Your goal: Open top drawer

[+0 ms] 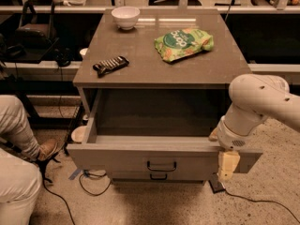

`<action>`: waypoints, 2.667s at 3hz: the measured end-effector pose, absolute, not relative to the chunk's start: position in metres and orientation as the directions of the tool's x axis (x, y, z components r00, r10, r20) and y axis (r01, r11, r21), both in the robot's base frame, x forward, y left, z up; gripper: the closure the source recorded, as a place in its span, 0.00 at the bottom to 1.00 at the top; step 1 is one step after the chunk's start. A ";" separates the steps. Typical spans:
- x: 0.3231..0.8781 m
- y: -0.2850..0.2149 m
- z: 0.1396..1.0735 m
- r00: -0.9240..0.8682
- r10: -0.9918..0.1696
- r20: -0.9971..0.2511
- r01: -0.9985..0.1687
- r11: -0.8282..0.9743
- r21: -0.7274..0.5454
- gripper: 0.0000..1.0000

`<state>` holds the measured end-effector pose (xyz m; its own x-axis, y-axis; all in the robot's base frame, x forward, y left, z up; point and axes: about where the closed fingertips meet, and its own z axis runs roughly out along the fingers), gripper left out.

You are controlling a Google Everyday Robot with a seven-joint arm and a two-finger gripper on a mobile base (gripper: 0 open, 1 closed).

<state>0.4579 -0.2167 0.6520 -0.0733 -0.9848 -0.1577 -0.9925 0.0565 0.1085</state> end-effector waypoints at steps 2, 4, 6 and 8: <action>0.446 -0.225 0.658 -0.097 -0.984 -0.150 -0.994 0.088 0.069 0.64; 0.430 -0.236 0.661 -0.136 -0.978 -0.159 -0.990 0.130 0.046 1.00; 0.429 -0.236 0.661 -0.136 -0.978 -0.158 -0.990 0.130 0.047 0.81; 0.427 -0.236 0.660 -0.135 -0.978 -0.157 -0.990 0.129 0.049 0.36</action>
Offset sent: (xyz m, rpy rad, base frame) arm -0.0190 -0.0169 0.0174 -0.0243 -0.0826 -0.0621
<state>0.4274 -0.2360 0.6599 -0.1350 -0.9783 -0.1573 -0.9904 0.1288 0.0494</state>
